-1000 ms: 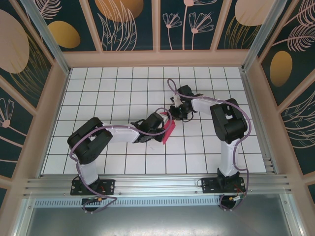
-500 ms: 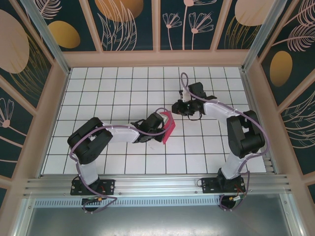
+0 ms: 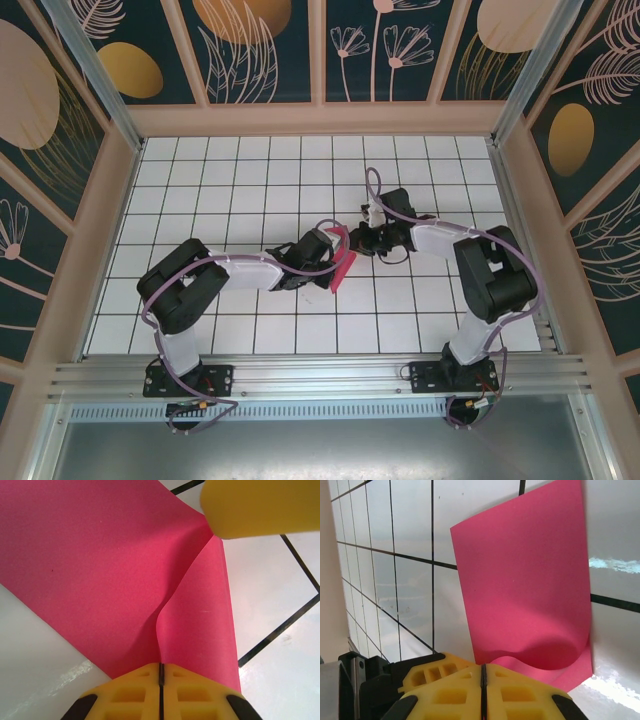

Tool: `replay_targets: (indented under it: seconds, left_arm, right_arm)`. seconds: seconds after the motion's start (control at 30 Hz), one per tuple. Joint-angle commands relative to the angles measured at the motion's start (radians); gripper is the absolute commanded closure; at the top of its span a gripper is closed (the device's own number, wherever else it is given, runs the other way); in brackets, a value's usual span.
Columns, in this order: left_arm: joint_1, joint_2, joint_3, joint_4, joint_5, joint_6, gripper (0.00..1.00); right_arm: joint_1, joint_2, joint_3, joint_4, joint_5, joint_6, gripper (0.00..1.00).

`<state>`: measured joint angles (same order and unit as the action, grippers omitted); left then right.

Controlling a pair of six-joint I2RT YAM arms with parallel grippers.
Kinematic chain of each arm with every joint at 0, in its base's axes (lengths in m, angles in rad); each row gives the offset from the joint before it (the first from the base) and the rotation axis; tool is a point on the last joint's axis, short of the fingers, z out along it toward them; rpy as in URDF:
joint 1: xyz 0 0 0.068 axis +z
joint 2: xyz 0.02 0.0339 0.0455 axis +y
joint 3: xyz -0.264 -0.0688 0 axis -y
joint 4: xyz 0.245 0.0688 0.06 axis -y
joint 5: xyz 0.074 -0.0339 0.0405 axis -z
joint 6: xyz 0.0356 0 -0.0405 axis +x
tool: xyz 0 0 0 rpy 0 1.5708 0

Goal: Fold a paper plane with a square sheet of paper (pick it up from the middle)
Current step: Third fold the triangle at the center of the table.

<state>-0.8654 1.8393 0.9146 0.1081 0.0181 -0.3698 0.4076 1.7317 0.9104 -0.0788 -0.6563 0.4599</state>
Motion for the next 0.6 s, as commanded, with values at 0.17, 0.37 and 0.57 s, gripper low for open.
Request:
replay_targets:
  seconds: [0.17, 0.37, 0.57]
  left_arm:
    - [0.005, 0.012, -0.003, -0.033, 0.001, 0.015, 0.9]
    - [0.005, 0.011, -0.005, -0.038, 0.001, 0.015, 0.9]
    - [0.005, 0.011, -0.004, -0.04, 0.001, 0.015, 0.9]
  right_arm:
    - [0.008, 0.079, -0.045, 0.072, -0.003, 0.02, 0.89]
    - [0.007, 0.112, -0.056, 0.052, 0.067, 0.008, 0.89]
    - [0.008, 0.077, -0.05, 0.047, 0.047, 0.003, 0.89]
